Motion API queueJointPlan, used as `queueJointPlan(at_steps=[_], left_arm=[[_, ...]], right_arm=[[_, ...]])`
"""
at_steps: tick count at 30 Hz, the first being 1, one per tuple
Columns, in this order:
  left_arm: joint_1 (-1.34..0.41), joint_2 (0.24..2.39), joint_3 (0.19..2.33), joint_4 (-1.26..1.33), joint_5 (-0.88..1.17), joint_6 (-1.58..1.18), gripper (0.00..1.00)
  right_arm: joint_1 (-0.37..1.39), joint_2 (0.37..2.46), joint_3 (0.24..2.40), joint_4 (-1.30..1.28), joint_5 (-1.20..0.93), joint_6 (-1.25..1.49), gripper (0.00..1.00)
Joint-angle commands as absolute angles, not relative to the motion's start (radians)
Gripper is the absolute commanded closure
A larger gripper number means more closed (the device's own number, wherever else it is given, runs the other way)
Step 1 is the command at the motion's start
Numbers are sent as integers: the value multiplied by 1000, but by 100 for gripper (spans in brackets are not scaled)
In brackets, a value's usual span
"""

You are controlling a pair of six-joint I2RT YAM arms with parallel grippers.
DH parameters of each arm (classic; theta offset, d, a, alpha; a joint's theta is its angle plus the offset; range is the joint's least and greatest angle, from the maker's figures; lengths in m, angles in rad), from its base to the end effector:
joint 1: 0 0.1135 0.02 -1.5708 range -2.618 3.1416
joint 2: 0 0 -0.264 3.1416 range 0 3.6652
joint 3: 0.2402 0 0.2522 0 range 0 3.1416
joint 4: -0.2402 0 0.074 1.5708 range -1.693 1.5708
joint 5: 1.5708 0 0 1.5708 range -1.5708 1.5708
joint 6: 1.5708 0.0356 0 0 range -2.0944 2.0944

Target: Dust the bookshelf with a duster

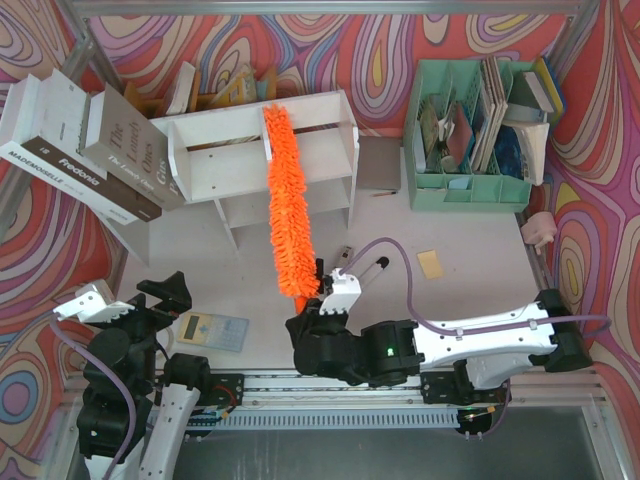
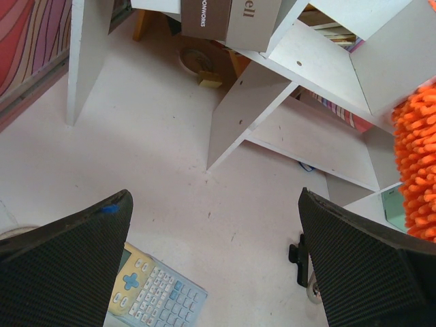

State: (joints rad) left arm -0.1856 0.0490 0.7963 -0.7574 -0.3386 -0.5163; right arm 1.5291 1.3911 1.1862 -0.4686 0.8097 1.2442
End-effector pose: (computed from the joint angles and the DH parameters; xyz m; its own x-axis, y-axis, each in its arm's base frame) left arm 0.0049 0.0111 0.3358 0.0666 -0.4863 -0.8713 -0.1374 0.8604 -0.4907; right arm 0.0383 0.3006 0.3207 -0.6387 0.3629 -0.6785 -0.1889 0.7809 0.5954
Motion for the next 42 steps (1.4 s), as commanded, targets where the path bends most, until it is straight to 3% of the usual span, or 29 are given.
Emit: queueJointPlan(at_steps=[1,7,13,22,28,42], left_arm=[[-193,48,792,-753,-341,-522,1],[-193,48,792,-752,-339,-522,1],[-193,49,792,-753,-338,-522,2],[-193,47,792,-754,-340,-522,1],[-193,51,792,-753,-337,-522,2],[-193,53,792,-752,-335,-522,1]], right_arm=[[1526,1331,1136,-565,841,1412,100],[1526,1282,1122,-788,907,1635,100],[1527,1227,1117,-833,956,1656,100],[1526,1319,1144,-511,849,1321,100],[1526,1430,1243,-534,813,1278,100],[1527,1193,1160,-767,999,1405,100]])
